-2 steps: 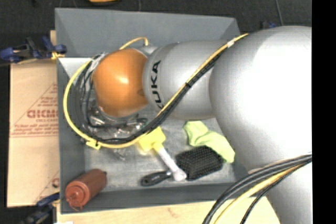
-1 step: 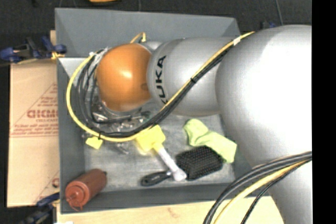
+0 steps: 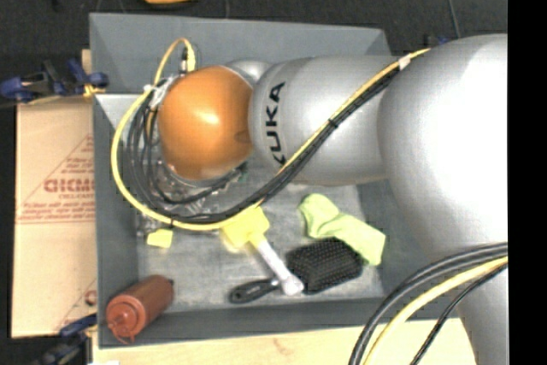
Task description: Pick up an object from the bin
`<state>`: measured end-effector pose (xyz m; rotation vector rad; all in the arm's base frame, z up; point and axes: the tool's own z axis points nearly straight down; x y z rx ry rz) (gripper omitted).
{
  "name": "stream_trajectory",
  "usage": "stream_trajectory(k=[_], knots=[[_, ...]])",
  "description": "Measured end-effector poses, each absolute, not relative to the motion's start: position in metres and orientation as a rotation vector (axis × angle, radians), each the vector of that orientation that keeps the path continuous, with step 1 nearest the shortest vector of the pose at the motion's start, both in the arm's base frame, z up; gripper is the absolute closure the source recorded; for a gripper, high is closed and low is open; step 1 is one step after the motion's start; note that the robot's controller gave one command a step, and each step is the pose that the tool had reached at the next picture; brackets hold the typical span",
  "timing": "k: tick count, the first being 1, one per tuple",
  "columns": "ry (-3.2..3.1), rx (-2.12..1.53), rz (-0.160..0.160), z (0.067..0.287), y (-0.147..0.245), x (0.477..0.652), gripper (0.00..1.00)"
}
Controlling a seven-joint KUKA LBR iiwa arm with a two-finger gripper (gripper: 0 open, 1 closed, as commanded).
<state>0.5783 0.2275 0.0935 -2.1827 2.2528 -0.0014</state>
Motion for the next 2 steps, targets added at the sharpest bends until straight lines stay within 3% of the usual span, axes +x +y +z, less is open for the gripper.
stream_trajectory(k=[1,2], knots=[[2.06,-2.366,0.0,0.1006,0.229,0.5911,0.0],[1.927,-2.473,-0.003,0.0935,0.2316,0.5958,0.0]])
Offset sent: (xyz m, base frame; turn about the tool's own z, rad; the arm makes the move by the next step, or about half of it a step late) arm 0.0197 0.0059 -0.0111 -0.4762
